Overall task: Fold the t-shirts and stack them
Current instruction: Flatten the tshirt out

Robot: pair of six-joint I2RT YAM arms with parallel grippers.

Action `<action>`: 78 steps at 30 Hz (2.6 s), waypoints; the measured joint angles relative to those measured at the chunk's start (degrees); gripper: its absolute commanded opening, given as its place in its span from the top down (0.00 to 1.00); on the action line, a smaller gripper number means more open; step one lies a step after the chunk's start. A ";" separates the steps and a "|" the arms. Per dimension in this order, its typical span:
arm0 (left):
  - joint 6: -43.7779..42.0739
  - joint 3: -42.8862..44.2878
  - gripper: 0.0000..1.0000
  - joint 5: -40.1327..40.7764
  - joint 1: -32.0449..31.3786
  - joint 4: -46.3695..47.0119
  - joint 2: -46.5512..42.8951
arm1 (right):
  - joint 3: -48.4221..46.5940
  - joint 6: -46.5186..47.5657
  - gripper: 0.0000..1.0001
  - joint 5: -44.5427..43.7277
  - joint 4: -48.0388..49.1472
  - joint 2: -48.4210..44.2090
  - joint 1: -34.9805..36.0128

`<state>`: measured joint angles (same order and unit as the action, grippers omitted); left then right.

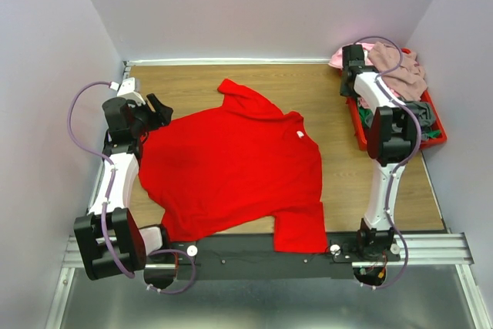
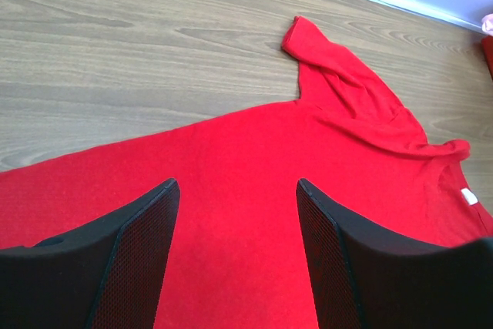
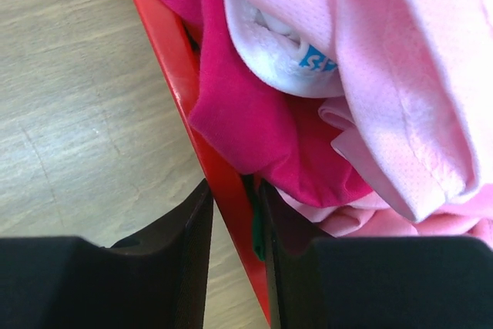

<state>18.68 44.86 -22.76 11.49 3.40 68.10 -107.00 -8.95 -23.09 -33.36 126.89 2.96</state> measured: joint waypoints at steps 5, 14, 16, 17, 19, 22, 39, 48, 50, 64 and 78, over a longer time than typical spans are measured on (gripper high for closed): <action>0.00 -0.02 0.30 -0.02 0.00 0.00 0.00 | -0.17 3.21 0.41 4.15 0.09 -0.04 -0.94; 0.00 -0.02 0.30 0.00 0.00 0.00 0.00 | 0.66 12.90 0.00 14.62 0.15 -4.72 -1.51; 0.00 0.00 0.30 0.00 0.00 0.00 0.00 | 2.01 16.39 0.00 18.53 0.09 -7.85 -1.36; -0.02 -0.02 0.30 0.00 0.00 0.00 0.00 | 2.64 18.40 0.00 20.83 0.13 -10.32 -1.03; -0.02 -0.02 0.30 0.00 0.00 0.00 0.00 | 3.23 20.98 0.00 23.67 0.28 -13.57 -0.48; -0.02 -0.02 0.30 0.00 0.00 0.00 0.00 | 3.58 24.09 0.00 27.61 1.07 -18.47 0.44; 0.00 -0.02 0.30 -0.02 0.00 0.00 0.00 | 10.05 24.63 0.10 13.18 2.80 -9.22 0.81; 0.00 -0.02 0.30 -0.02 0.00 0.00 0.00 | 10.60 23.98 0.58 9.40 2.86 -5.38 0.79; 0.00 -0.02 0.30 -0.04 0.00 0.02 0.00 | 10.69 23.32 0.71 9.44 2.97 -5.38 0.35; 0.00 -0.02 0.30 -0.07 0.00 0.04 0.00 | 10.54 21.55 0.49 10.64 2.67 -5.40 0.26; -0.04 -0.02 0.30 -0.02 0.00 0.04 0.00 | 5.49 29.18 0.00 33.77 -0.72 -20.33 3.93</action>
<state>18.63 44.84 -22.79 11.49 3.44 68.10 -101.51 20.23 10.68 -34.09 106.56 6.90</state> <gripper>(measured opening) 0.701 0.996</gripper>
